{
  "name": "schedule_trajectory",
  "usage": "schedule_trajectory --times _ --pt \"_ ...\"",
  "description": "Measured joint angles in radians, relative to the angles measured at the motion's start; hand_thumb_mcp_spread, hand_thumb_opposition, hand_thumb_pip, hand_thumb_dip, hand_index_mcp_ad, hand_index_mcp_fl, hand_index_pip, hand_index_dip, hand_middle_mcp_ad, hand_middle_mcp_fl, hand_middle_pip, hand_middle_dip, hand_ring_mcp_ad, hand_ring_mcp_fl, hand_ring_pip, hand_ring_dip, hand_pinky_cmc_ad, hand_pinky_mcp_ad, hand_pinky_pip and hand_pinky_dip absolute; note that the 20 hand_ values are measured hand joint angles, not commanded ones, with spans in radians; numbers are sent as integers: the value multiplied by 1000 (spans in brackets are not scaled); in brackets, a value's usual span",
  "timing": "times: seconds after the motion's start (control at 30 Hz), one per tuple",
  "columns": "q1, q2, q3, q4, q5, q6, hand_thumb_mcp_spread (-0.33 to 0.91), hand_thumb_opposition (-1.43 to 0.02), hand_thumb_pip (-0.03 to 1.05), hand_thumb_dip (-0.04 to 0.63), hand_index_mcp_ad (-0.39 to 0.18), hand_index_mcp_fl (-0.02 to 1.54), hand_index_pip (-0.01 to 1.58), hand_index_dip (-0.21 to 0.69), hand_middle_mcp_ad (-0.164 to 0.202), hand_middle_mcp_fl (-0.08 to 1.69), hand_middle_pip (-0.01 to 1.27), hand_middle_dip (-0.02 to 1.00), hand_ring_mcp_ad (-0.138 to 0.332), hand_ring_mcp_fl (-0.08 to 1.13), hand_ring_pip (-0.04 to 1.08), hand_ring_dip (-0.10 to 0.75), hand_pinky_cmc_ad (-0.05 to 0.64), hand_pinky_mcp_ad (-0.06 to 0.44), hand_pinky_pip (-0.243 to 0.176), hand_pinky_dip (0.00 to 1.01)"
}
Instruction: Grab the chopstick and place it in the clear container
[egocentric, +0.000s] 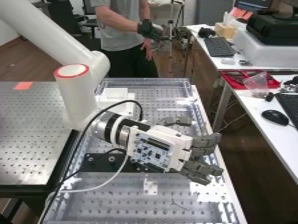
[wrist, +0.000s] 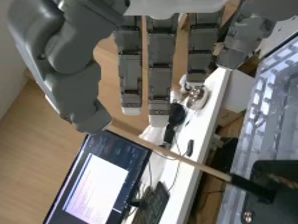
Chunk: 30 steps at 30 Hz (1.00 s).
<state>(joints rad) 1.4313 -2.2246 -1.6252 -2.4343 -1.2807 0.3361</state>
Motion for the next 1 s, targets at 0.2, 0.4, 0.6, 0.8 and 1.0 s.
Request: schedule_trajectory --times 0.2,0.4,0.6,0.8,1.0 --pt "16 -11 5 -3 2 15 360 -789 737 307 -23 239 885 -10 51 522 450 543 164 211 87 316 367 230 -140 206" --pt "27 -24 8 -3 39 35 405 -775 682 298 -23 227 983 -5 51 480 469 557 150 209 91 330 365 229 -140 188" --pt "32 -31 18 -14 68 29 456 -775 658 293 -24 222 1173 -5 51 473 539 574 122 246 89 367 346 232 -140 176" --pt "33 -35 25 -20 74 27 473 -775 621 278 -24 218 1218 -5 49 476 585 604 113 281 94 415 351 232 -140 176" --pt "35 -39 31 -27 72 25 485 -775 614 274 -54 243 1253 -5 49 475 632 632 115 297 94 464 330 234 -126 180"
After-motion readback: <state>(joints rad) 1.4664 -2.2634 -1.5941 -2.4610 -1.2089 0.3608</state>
